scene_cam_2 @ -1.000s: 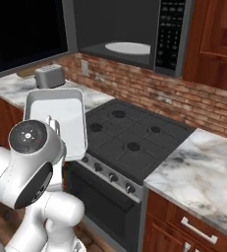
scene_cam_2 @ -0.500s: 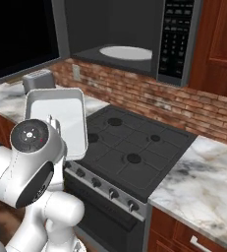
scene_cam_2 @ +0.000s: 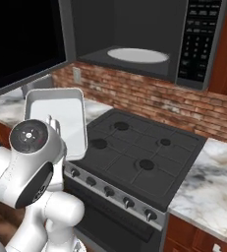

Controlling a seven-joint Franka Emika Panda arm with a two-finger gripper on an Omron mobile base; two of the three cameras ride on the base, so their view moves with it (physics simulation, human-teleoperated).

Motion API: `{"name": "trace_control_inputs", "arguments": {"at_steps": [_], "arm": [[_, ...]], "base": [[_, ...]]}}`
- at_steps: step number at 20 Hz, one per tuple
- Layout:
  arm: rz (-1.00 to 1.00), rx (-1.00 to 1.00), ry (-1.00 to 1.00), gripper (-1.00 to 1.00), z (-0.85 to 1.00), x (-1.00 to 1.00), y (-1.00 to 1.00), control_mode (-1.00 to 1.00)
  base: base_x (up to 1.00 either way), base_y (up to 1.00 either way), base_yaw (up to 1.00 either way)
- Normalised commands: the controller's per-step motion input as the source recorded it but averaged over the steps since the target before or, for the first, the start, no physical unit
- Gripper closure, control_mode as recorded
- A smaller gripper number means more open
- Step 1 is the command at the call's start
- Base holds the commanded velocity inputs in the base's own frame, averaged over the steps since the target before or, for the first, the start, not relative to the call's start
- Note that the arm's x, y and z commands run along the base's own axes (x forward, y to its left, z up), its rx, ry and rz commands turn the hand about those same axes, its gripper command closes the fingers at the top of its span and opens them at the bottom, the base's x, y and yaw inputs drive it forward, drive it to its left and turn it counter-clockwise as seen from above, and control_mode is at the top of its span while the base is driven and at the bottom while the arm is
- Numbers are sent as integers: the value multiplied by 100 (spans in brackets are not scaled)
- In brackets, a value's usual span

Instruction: Place the tupperware containing the fish and mushroom meal in the microwave. Close the microwave door and press the start button to reheat the meal.

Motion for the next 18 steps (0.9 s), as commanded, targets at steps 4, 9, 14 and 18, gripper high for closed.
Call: {"name": "trace_control_inputs", "arguments": {"at_steps": [4, 9, 14, 18], "arm": [[0, 0, 0, 100, 0, 0, 0, 100], [0, 0, 0, 100, 0, 0, 0, 100], [-4, 0, 0, 100, 0, 0, 0, -100], [-6, 0, 0, 100, 0, 0, -1, -100]], "base": [[31, 17, -15], [15, 1, -12], [0, 0, -2], [0, 0, 0]]}}
